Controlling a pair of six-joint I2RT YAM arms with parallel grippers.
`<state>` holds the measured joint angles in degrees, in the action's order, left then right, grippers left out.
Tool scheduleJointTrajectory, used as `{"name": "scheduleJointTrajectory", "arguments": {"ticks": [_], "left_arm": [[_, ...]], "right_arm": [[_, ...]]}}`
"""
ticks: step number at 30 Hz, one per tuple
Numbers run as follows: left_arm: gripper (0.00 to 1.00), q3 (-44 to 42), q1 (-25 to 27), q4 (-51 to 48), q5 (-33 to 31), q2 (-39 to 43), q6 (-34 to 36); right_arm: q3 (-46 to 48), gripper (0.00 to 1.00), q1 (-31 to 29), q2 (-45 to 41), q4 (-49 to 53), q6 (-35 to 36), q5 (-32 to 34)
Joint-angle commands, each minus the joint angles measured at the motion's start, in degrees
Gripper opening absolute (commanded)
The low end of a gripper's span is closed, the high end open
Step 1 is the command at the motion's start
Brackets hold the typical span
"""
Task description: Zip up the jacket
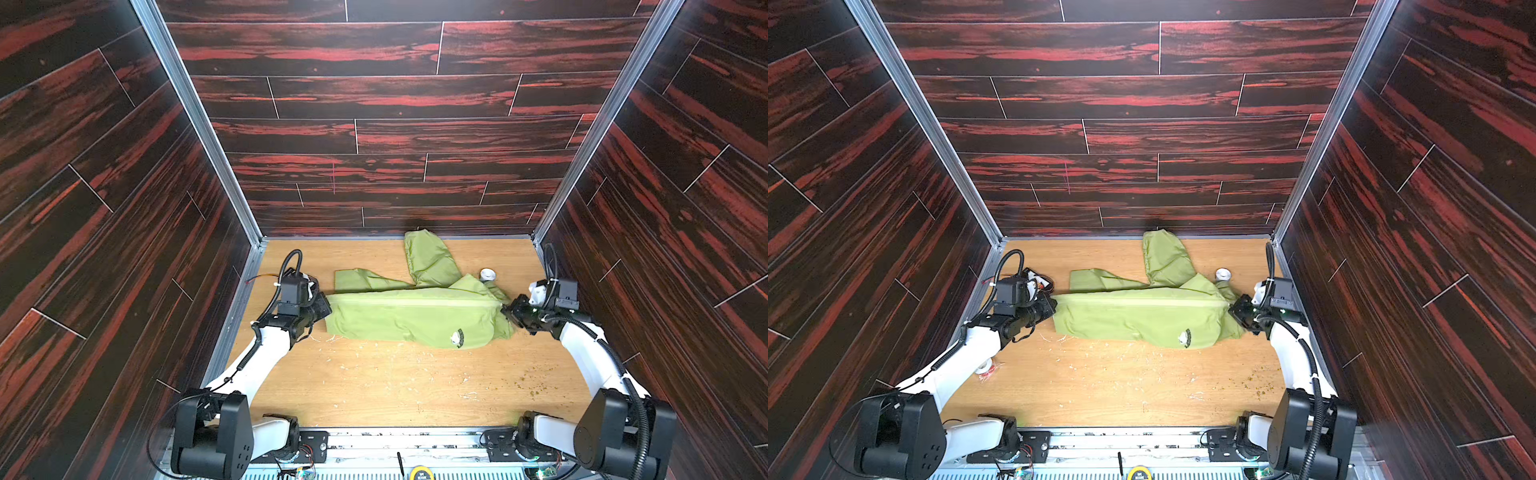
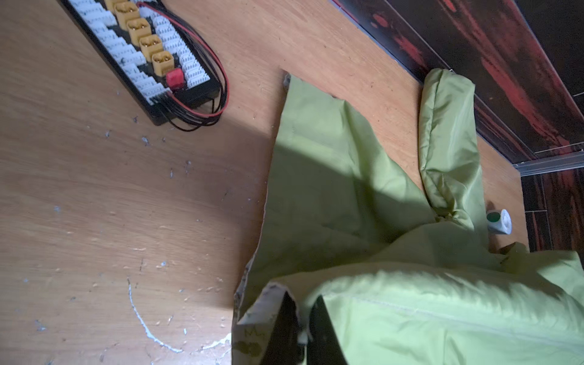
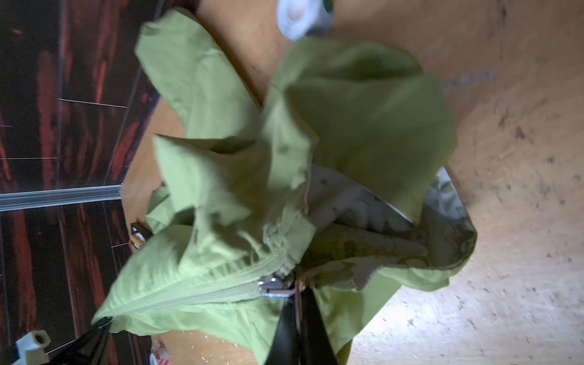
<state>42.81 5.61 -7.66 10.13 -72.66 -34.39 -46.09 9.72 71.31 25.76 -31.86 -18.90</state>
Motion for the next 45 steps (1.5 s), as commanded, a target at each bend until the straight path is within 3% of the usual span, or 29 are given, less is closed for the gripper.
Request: {"name": "scheduleJointTrajectory", "arguments": {"ticks": [1, 3, 6, 10, 11, 12, 13, 14, 18, 21, 24, 26, 29, 31, 32, 36, 41, 45], "left_arm": [[0.0, -3.24, -1.74, 1.49, -4.2, -0.08, -2.31], [0.03, -4.49, -1.74, 0.86, -5.36, 0.02, -2.58], [0.2, -4.58, -1.74, -2.46, -8.9, 0.71, -2.68], [0.44, -3.9, -1.74, -6.89, -12.9, 4.45, -2.6], [0.52, -3.72, -1.74, -7.51, -13.2, 6.06, -2.61], [0.68, -3.53, -1.74, -8.01, -13.38, 7.51, -2.46], [0.93, -3.12, -1.74, -8.56, -13.55, 8.88, -2.3], [0.99, -2.56, -1.74, -9.23, -13.66, 10.4, -2.07], [1.0, -0.9, -1.74, -8.59, -14.69, 16.84, 1.97], [0.99, -0.67, -1.74, -2.63, -16.58, 20.32, 7.15], [1.0, 1.47, -1.74, 2.61, -16.65, 21.25, 13.85], [0.99, 3.55, -1.74, 3.15, -15.89, 21.23, 19.27], [1.0, 1.8, -1.74, 10.21, -24.76, 21.81, 18.98], [1.0, -1.15, -1.74, 17.06, -28.55, 22.03, 19.37], [1.0, -2.3, -1.74, 18.7, -29.68, 21.97, 20.21], [1.0, -8.44, -1.74, 24.06, -37.68, 17.83, 23.3], [0.99, -19.84, -1.74, 37.43, -45.79, 9.53, 24.82], [1.0, -22.76, -1.74, 44.49, -48.24, 2.38, 24.66]], "right_arm": [[3.98, 0.05, 1.77, -2.52, -3.32, -0.34, 1.37], [6.7, 0.21, 2.42, -2.99, -4.55, -1.24, -0.11], [8.87, 0.47, 4.2, -3.92, -5.19, -2.22, -0.55], [8.38, 0.65, 6.44, -7.17, -3.02, -2.24, -1.53], [7.66, 0.67, 6.61, -8.34, -2.27, -2.07, -0.11], [6.64, 0.68, 6.64, -9.39, -1.55, -1.66, 1.29], [5.7, 0.69, 6.63, -10.19, -1.09, -1.24, 1.8], [4.47, 0.7, 6.71, -10.94, -0.76, -0.93, 2.64], [-0.57, 0.71, 6.65, -13.66, -1.72, 0.33, 4.4], [-2.98, 0.71, 6.55, -16.97, -6.51, 0.22, 7.92], [-2.51, 0.71, 6.56, -20.5, -16.41, 1.77, 11.78], [-0.25, 0.73, 6.47, -22.26, -26.7, 4.41, 8.61], [2.12, 0.75, 6.52, -22.23, -36.62, 5.94, 5.76], [2.06, 0.74, 6.59, -20.62, -37.52, 4.11, 9.59], [1.65, 0.79, 6.55, -19.25, -36.71, 4.32, 10.77], [6.09, 0.84, 6.55, -14.58, -41.48, 7.99, 10.75], [18.88, 0.84, 6.27, -12.54, -49.9, 8.39, 21.21], [26.38, 0.83, 3.47, -9.82, -56.3, 14.46, 27.74]]}}
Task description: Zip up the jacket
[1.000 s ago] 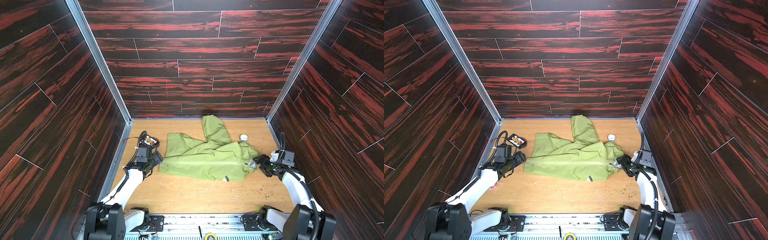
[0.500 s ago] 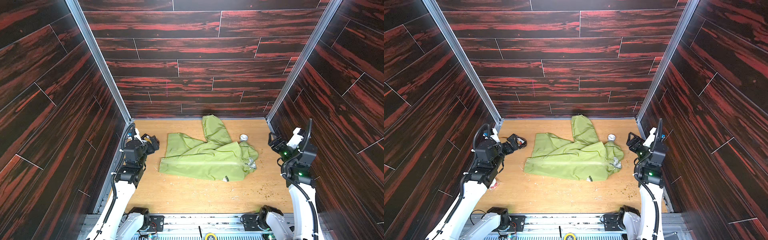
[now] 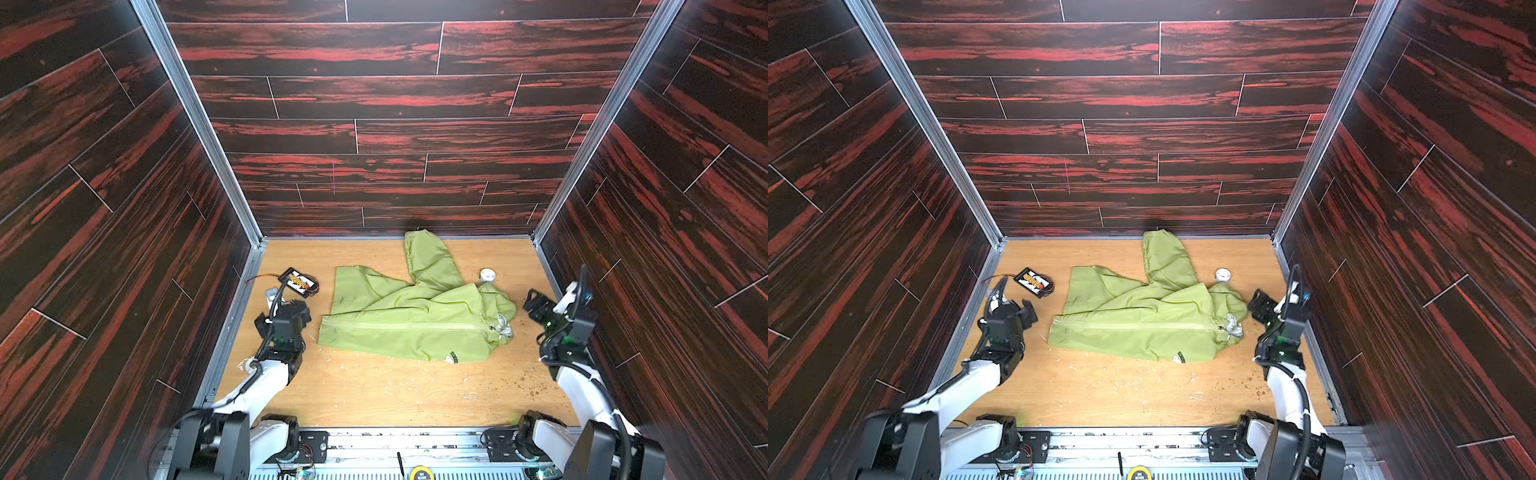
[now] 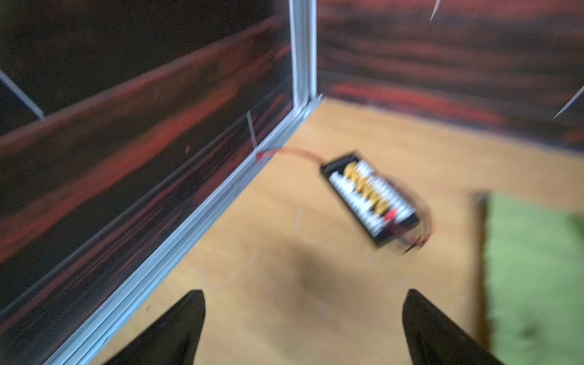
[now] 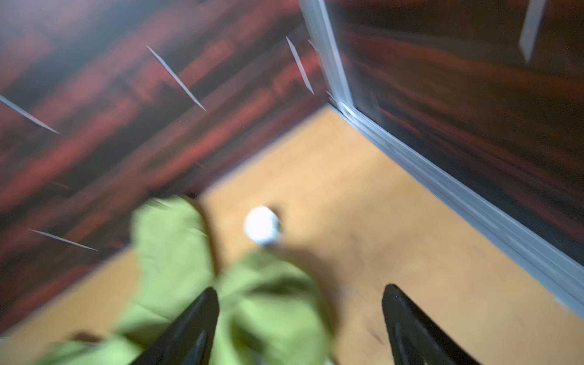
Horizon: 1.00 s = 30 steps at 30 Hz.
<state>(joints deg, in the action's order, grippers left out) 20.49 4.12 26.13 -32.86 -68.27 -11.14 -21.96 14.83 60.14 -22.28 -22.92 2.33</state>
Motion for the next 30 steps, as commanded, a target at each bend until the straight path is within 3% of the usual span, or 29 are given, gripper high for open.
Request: {"name": "scheduleJointTrajectory", "arguments": {"ticks": [1, 4, 7, 11, 15, 18, 22, 24, 28, 30], "left_arm": [[1.0, -1.14, -0.25, 13.31, -5.68, -3.81, 0.74], [1.0, -2.85, -0.26, 23.54, -5.04, -8.64, 1.86], [1.0, -3.31, -0.47, 26.26, -3.77, -10.96, 2.22], [1.0, -7.53, -0.52, 43.61, -3.51, -17.98, 3.79], [1.0, -7.69, -0.52, 36.76, -0.38, -14.01, 3.74], [0.99, -7.5, -0.55, 39.51, 3.46, -16.89, 5.47], [1.0, -7.88, -0.34, 52.95, 3.47, -25.42, 7.83], [1.0, -7.43, -0.25, 47.91, 4.21, -23.25, 7.25], [0.99, -0.35, -0.43, 28.16, 1.95, -19.36, 4.87], [1.0, 1.66, -1.01, 26.87, 2.29, -21.1, 4.36]], "right_arm": [[4.04, 0.83, -2.63, 2.53, -10.57, 7.13, 8.26], [8.5, 0.84, -3.84, 6.77, -20.03, 8.73, 9.42], [11.02, 0.84, -5.35, 9.14, -29.78, 11.15, 9.01], [13.77, 0.84, -6.19, 14.36, -44.28, 12.77, 6.76], [15.14, 0.84, -6.98, 21.75, -55.41, 14.27, 3.85], [15.02, 0.84, -7.32, 31.11, -65.71, 15.2, 1.36], [11.28, 0.87, -8.05, 29.45, -56.53, 16.66, 0.39], [7.75, 0.97, -8.46, 28.8, -48.71, 17.21, 0.65], [4.38, 0.99, -10.74, 29.38, -43.07, 19.0, 4.28], [4.33, 0.99, -10.96, 29.4, -43.05, 19.06, 4.62]]}}
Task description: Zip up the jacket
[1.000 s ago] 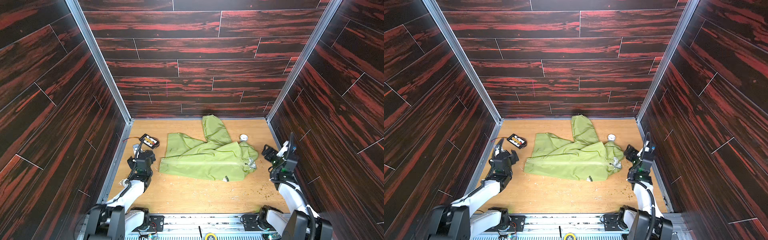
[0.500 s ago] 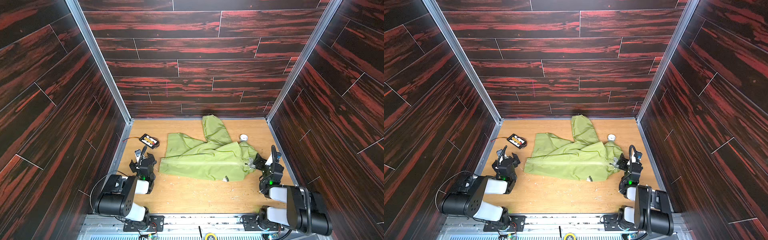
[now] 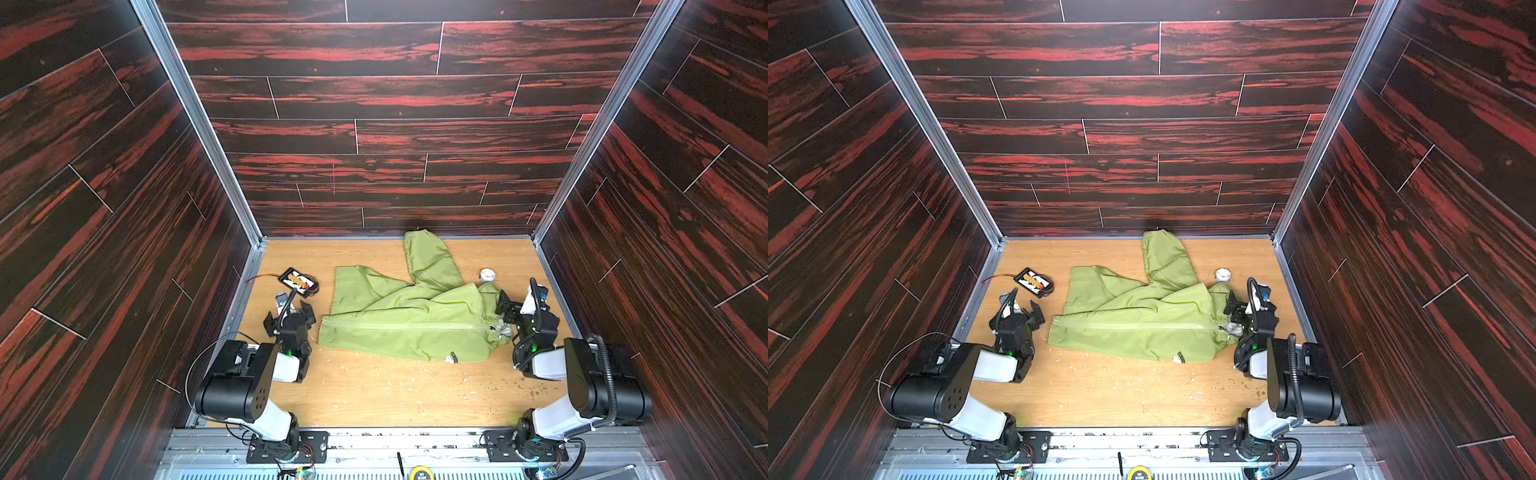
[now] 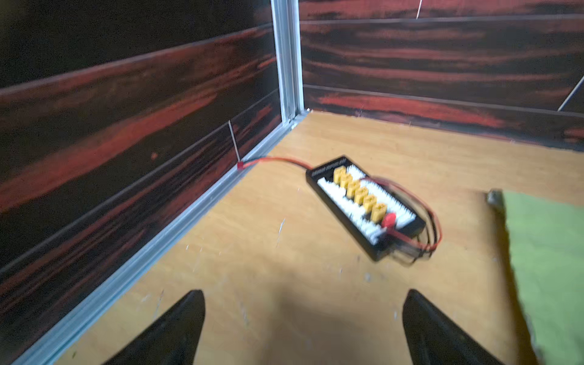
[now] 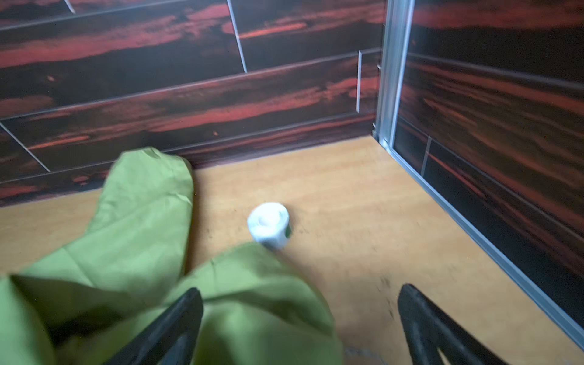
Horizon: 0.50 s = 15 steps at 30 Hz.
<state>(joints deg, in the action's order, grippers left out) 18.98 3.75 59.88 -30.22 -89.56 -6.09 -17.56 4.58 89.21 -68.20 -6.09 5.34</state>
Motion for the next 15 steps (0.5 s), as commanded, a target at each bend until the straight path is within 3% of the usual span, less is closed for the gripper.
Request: {"name": "scheduleJointTrajectory", "arguments": {"ticks": [1, 7, 15], "left_arm": [[0.99, 3.22, -1.1, -7.27, 0.48, 0.41, -0.94], [1.0, 4.61, -3.59, -10.56, 4.89, 0.38, -2.47], [0.99, 4.42, -3.75, -10.36, 5.25, 0.57, -2.55]], "right_arm": [[-0.02, 0.99, -0.64, 0.27, 3.05, 2.22, 1.6], [-0.21, 0.99, -0.91, 0.41, 3.14, 2.38, 1.87], [0.07, 0.99, -0.81, 0.22, 2.7, 2.4, 1.75]]}}
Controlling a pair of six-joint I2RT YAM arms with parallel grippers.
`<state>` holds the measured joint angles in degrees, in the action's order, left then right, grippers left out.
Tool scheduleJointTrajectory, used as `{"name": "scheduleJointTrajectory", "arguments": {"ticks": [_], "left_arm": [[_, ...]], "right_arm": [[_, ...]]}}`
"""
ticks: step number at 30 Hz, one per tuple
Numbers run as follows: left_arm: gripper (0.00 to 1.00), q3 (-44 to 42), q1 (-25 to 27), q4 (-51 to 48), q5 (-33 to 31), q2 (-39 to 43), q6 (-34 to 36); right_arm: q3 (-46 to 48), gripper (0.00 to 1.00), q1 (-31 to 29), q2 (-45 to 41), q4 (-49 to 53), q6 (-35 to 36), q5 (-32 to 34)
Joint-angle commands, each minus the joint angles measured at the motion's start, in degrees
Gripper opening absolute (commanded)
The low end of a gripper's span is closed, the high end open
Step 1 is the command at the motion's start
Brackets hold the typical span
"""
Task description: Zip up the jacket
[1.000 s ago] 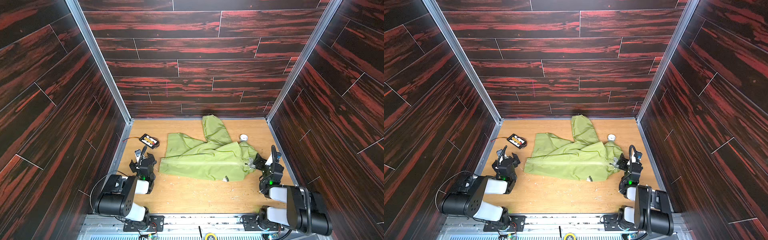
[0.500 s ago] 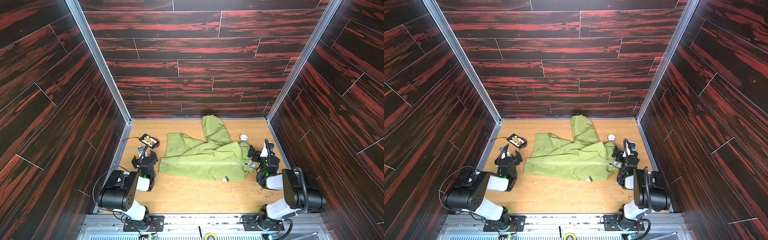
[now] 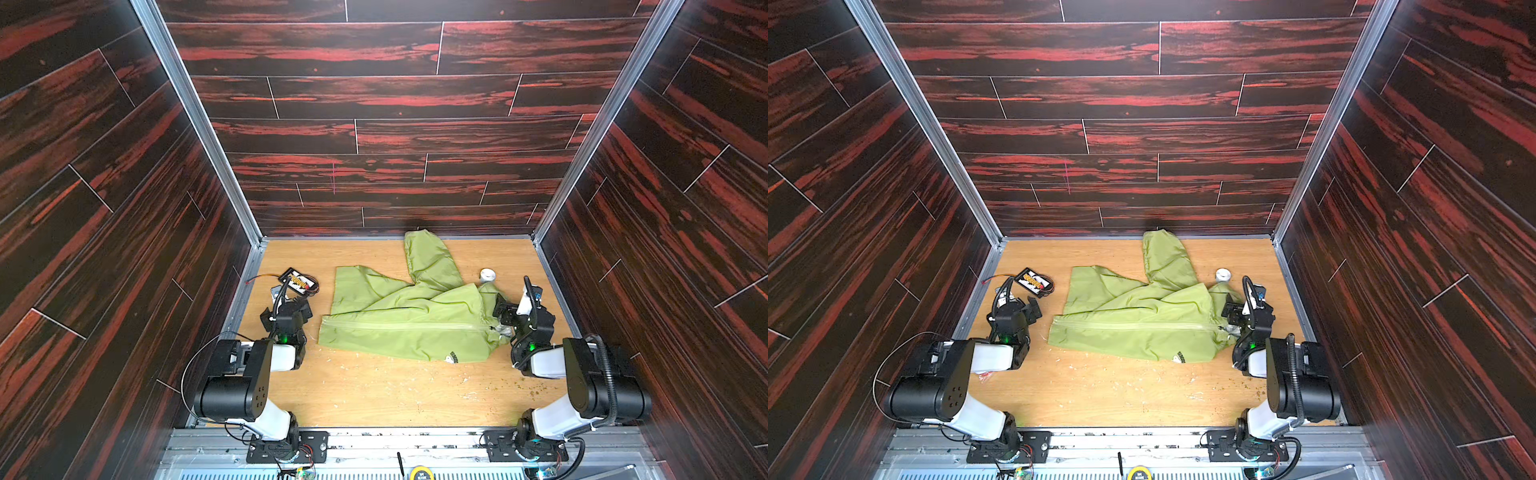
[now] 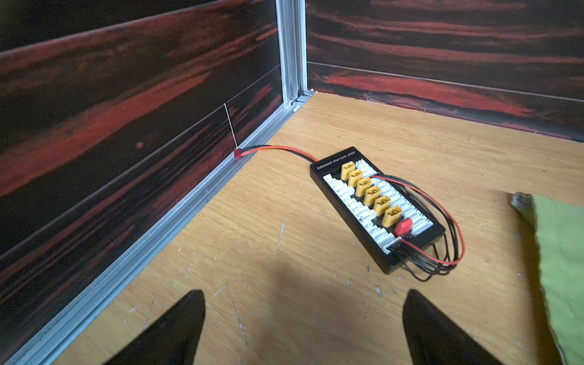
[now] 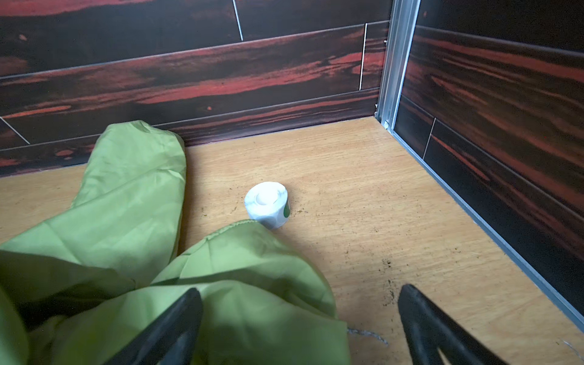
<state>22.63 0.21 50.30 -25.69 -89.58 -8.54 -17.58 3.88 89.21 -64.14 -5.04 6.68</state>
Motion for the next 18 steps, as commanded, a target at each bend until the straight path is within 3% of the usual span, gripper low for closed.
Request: {"name": "scheduleJointTrajectory", "arguments": {"ticks": [1, 18], "left_arm": [[0.99, 0.75, -0.22, -0.84, 0.64, 0.8, 0.0], [0.99, 0.97, -0.21, -2.05, 0.8, 1.08, 0.03]], "right_arm": [[0.18, 0.99, -0.23, 0.18, -1.51, 1.5, 0.57], [-0.12, 0.99, 0.27, 0.07, -0.53, 1.43, -1.23]]}}
